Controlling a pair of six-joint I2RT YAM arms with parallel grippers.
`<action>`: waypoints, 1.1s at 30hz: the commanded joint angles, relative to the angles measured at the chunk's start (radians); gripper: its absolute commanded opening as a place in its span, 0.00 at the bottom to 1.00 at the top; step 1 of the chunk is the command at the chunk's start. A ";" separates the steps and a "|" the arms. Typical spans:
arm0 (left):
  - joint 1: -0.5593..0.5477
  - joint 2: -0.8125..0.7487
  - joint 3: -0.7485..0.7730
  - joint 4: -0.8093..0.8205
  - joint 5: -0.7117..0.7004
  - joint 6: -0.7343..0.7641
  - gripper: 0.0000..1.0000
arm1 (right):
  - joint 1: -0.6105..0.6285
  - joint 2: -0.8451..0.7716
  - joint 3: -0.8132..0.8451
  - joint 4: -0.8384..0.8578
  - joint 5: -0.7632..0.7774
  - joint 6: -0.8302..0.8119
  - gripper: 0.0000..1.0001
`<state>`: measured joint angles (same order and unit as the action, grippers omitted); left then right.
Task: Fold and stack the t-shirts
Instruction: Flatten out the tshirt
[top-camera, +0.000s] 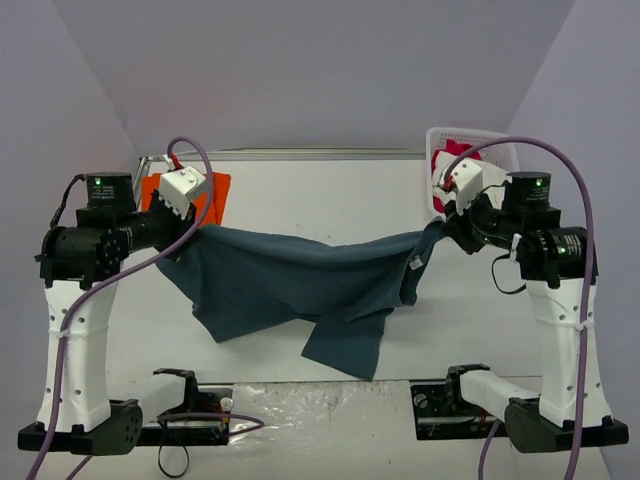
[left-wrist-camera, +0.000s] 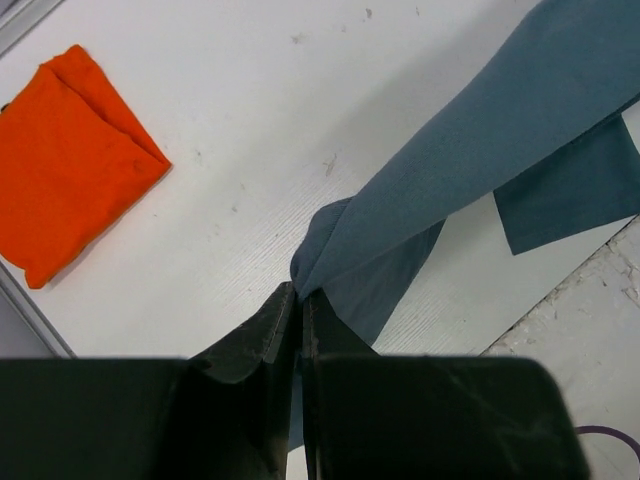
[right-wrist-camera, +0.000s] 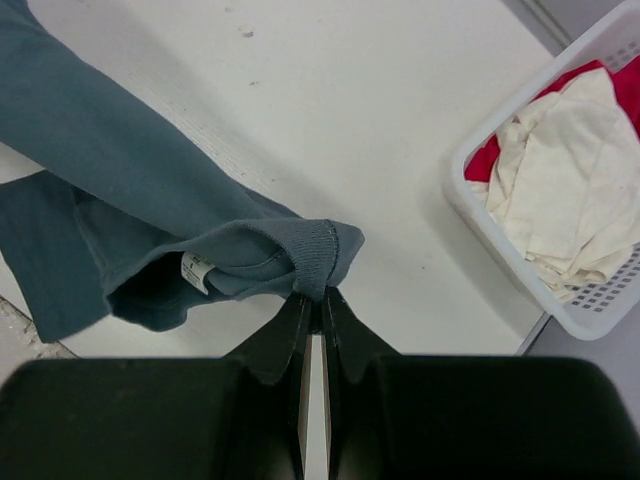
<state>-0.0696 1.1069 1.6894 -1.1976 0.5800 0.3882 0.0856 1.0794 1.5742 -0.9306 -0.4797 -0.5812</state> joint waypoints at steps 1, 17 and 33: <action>0.008 0.007 -0.017 0.061 -0.022 -0.018 0.02 | -0.007 0.053 -0.031 0.052 0.004 0.003 0.00; 0.025 0.553 0.295 0.201 -0.099 -0.163 0.02 | -0.012 0.871 0.776 0.083 0.108 0.188 0.00; 0.096 -0.184 -0.027 -0.153 0.121 0.287 0.39 | -0.038 -0.008 0.147 -0.084 -0.157 -0.046 0.44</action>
<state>0.0273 1.0550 1.8252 -1.1362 0.6353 0.4255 0.0467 1.1679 1.8599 -0.8612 -0.5877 -0.5072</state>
